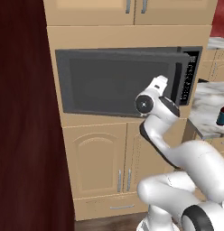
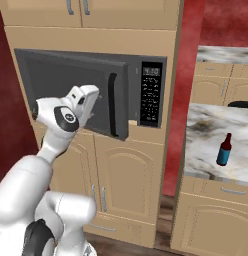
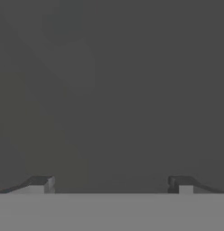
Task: Place the microwavable item in the microwave. Then, close the microwave door and press the start button.
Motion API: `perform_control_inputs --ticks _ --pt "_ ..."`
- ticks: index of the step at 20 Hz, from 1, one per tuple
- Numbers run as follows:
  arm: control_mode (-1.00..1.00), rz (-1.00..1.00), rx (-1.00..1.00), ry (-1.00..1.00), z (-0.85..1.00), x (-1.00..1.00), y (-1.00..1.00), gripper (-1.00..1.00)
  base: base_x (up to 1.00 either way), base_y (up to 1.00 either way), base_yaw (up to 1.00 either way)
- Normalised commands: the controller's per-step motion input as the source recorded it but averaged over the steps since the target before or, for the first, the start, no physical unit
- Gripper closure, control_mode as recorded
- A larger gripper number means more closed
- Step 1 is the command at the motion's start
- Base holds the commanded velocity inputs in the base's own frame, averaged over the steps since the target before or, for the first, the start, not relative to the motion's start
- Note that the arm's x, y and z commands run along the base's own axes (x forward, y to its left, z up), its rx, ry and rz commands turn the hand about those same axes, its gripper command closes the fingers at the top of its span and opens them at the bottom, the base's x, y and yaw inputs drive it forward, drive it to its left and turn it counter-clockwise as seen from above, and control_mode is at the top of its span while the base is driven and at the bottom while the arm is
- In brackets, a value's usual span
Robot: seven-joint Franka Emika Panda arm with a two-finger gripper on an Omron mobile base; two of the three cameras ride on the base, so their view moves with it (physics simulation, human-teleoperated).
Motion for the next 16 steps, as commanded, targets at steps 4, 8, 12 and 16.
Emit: perform_control_inputs --ticks 4,8,12,16 --pt "-1.00 0.07 0.04 0.00 0.10 0.77 0.00 -1.00 0.00 0.00 0.00" --pt "-1.00 0.09 0.04 0.00 0.04 0.71 0.00 -1.00 0.00 0.00 0.00" --pt "-1.00 0.12 0.04 0.00 0.00 0.57 -0.03 -1.00 0.00 0.00 0.00" --pt "-1.00 0.13 0.05 0.00 0.00 0.58 -0.03 -1.00 0.00 0.00 0.00"
